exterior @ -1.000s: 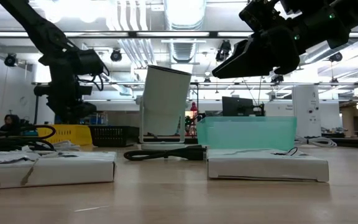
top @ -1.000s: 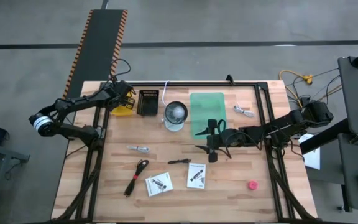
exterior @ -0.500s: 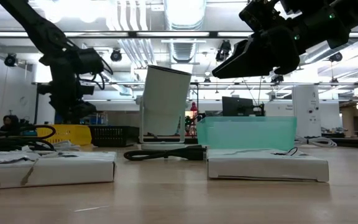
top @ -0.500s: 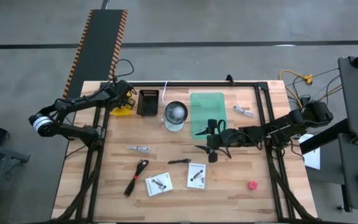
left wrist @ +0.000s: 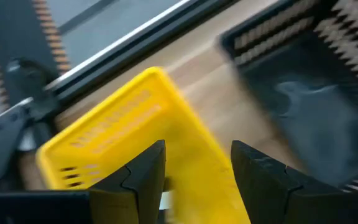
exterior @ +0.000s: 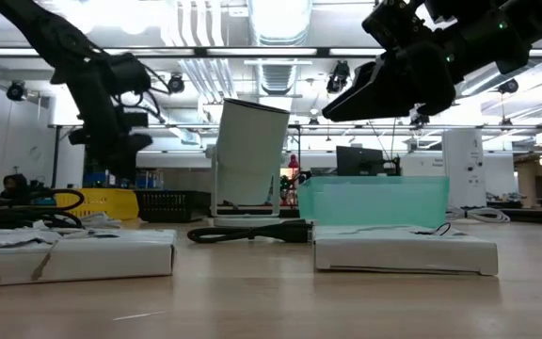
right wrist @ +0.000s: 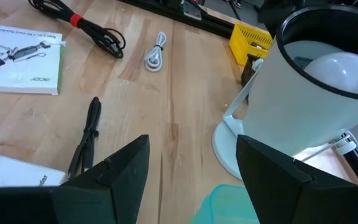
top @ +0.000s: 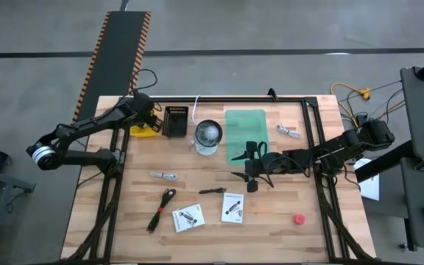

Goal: Pick and place items into bin
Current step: Put the pink charger adapter into the yellow bin

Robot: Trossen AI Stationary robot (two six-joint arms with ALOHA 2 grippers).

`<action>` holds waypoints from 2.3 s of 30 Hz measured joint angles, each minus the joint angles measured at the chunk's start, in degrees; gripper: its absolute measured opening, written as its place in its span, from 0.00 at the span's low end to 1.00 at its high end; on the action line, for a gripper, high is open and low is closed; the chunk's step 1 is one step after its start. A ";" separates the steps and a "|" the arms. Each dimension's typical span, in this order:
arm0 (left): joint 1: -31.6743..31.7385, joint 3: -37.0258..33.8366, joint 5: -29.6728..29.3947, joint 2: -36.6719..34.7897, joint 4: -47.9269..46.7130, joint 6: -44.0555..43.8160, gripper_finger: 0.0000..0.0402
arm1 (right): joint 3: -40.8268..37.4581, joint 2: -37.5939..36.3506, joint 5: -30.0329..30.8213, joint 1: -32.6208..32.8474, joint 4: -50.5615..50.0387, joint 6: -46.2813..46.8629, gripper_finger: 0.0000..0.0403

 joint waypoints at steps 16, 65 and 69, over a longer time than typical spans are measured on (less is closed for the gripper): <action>-7.64 -3.74 8.78 -12.24 -2.17 -6.02 0.41 | 0.20 -0.04 1.49 0.01 0.01 -0.16 0.56; -15.60 -3.74 9.20 -17.79 -2.13 -5.82 0.41 | 24.46 -0.90 -5.33 22.10 -70.79 59.81 0.56; -15.60 -3.76 9.21 -17.59 -2.13 -5.82 0.41 | 24.32 -0.90 -8.54 26.08 -73.00 67.10 0.56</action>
